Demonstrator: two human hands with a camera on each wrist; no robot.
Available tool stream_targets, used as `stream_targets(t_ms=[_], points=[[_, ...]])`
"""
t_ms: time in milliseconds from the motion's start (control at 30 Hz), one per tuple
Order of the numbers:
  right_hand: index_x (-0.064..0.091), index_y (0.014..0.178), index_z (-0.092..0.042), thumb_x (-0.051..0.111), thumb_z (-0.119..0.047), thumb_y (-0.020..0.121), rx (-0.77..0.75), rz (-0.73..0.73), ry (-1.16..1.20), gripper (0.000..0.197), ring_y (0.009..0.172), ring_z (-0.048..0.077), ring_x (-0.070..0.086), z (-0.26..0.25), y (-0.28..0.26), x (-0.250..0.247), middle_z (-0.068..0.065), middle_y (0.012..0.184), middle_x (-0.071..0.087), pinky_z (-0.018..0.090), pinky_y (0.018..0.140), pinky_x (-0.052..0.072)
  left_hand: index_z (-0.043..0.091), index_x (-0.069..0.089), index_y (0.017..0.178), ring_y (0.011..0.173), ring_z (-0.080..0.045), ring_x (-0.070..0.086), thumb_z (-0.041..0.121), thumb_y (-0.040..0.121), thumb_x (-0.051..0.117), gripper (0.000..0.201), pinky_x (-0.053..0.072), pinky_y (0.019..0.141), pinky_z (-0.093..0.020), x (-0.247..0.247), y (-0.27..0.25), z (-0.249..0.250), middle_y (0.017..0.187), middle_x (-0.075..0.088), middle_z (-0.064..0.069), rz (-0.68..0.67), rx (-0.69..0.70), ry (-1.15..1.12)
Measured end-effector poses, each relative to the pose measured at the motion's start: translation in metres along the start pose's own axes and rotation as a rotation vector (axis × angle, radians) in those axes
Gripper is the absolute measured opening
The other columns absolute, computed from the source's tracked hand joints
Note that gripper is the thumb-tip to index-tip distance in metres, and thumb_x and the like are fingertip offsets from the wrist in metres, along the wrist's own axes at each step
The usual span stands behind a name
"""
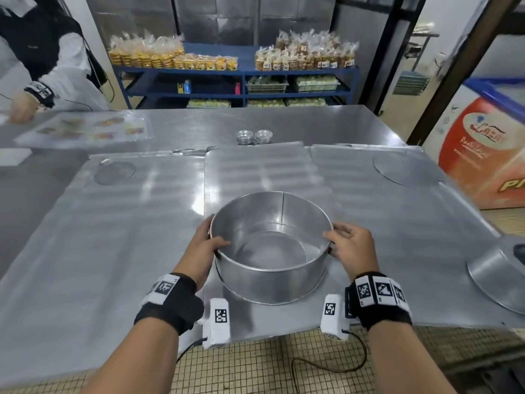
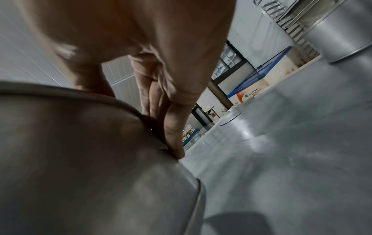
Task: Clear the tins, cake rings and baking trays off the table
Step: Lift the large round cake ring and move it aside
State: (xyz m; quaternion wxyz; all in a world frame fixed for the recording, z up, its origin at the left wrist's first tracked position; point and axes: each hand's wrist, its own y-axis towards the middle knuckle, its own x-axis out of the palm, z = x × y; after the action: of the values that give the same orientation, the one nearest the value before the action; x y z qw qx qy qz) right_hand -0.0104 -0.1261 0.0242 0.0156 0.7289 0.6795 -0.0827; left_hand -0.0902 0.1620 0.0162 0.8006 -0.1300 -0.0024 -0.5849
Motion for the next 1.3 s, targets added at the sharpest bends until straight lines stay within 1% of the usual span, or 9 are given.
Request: stream_targets(t_ms=[133, 267, 400, 533, 633, 767, 900, 1167, 1300], points=[[0.076, 0.066, -0.033, 0.067, 0.008, 0.073, 0.014, -0.03, -0.12, 0.043, 0.085, 0.023, 0.075, 0.014, -0.006, -0.004, -0.009, 0.075, 0.076, 0.051, 0.086, 0.059, 0.022, 0.051, 0.143, 0.12, -0.028, 0.062, -0.017, 0.081, 0.046, 0.073, 0.052, 0.086, -0.031, -0.004, -0.002, -0.02, 0.133, 0.063, -0.007, 0.004, -0.028, 0.088], [0.067, 0.071, -0.034, 0.067, 0.009, 0.073, 0.039, -0.015, -0.176, 0.043, 0.089, 0.021, 0.074, 0.022, -0.011, -0.004, -0.015, 0.078, 0.071, 0.049, 0.088, 0.059, 0.023, 0.047, 0.146, 0.12, -0.027, 0.061, -0.022, 0.084, 0.042, 0.077, 0.053, 0.082, -0.029, -0.006, -0.004, -0.032, 0.134, 0.061, -0.009, 0.008, -0.058, 0.136], [0.066, 0.075, -0.033, 0.068, 0.007, 0.072, 0.04, -0.03, -0.228, 0.039, 0.09, 0.021, 0.073, 0.028, -0.013, -0.005, -0.008, 0.085, 0.073, 0.048, 0.087, 0.059, 0.023, 0.043, 0.147, 0.12, -0.027, 0.059, -0.022, 0.085, 0.042, 0.077, 0.054, 0.082, -0.03, -0.006, -0.007, -0.035, 0.136, 0.058, -0.01, 0.036, -0.075, 0.161], [0.069, 0.094, -0.021, 0.07, 0.005, 0.072, 0.052, -0.029, -0.265, 0.034, 0.092, 0.022, 0.072, 0.03, -0.014, -0.006, -0.009, 0.084, 0.069, 0.047, 0.087, 0.059, 0.024, 0.044, 0.144, 0.111, -0.025, 0.059, -0.022, 0.085, 0.043, 0.074, 0.053, 0.079, -0.03, -0.001, -0.008, -0.03, 0.13, 0.059, -0.011, 0.069, -0.084, 0.168], [0.068, 0.086, -0.027, 0.071, 0.001, 0.073, 0.032, -0.01, -0.297, 0.031, 0.088, 0.021, 0.072, 0.029, -0.013, -0.006, -0.006, 0.084, 0.07, 0.046, 0.084, 0.06, 0.024, 0.05, 0.137, 0.104, -0.024, 0.063, -0.017, 0.086, 0.049, 0.065, 0.053, 0.073, -0.03, 0.005, -0.009, -0.023, 0.12, 0.064, -0.009, 0.076, -0.076, 0.226], [0.064, 0.069, -0.032, 0.071, -0.001, 0.074, 0.055, -0.002, -0.333, 0.032, 0.074, 0.024, 0.073, 0.026, -0.005, -0.008, -0.002, 0.08, 0.072, 0.045, 0.074, 0.063, 0.018, 0.063, 0.104, 0.095, -0.03, 0.064, 0.004, 0.081, 0.061, 0.027, 0.055, 0.075, -0.039, 0.017, 0.001, 0.001, 0.098, 0.066, -0.005, 0.12, -0.081, 0.466], [0.067, 0.07, -0.029, 0.075, -0.013, 0.072, 0.053, -0.069, -0.378, 0.018, 0.075, 0.023, 0.074, 0.031, 0.012, -0.016, 0.002, 0.079, 0.074, 0.046, 0.077, 0.062, 0.005, 0.06, 0.108, 0.096, -0.03, 0.059, 0.036, 0.085, 0.067, 0.039, 0.043, 0.073, -0.036, 0.039, 0.011, 0.032, 0.105, 0.062, -0.012, 0.068, -0.188, 0.818], [0.073, 0.086, -0.017, 0.074, -0.016, 0.084, 0.077, -0.296, -0.422, 0.002, 0.073, 0.025, 0.075, 0.015, 0.043, -0.043, 0.008, 0.085, 0.074, 0.04, 0.074, 0.061, 0.015, 0.056, 0.096, 0.09, -0.022, 0.05, 0.037, 0.096, 0.059, 0.022, 0.039, 0.08, -0.03, 0.14, 0.019, 0.068, 0.098, 0.056, -0.003, -0.12, -0.015, 1.1], [0.073, 0.088, -0.013, 0.074, -0.019, 0.084, 0.047, -0.318, -0.528, 0.007, 0.067, 0.021, 0.072, 0.003, 0.062, -0.063, 0.006, 0.082, 0.072, 0.027, 0.059, 0.053, 0.006, 0.068, 0.105, 0.097, -0.026, 0.057, 0.042, 0.095, 0.06, 0.038, 0.045, 0.086, -0.033, 0.196, 0.033, 0.066, 0.109, 0.067, -0.01, -0.238, -0.002, 1.197]])
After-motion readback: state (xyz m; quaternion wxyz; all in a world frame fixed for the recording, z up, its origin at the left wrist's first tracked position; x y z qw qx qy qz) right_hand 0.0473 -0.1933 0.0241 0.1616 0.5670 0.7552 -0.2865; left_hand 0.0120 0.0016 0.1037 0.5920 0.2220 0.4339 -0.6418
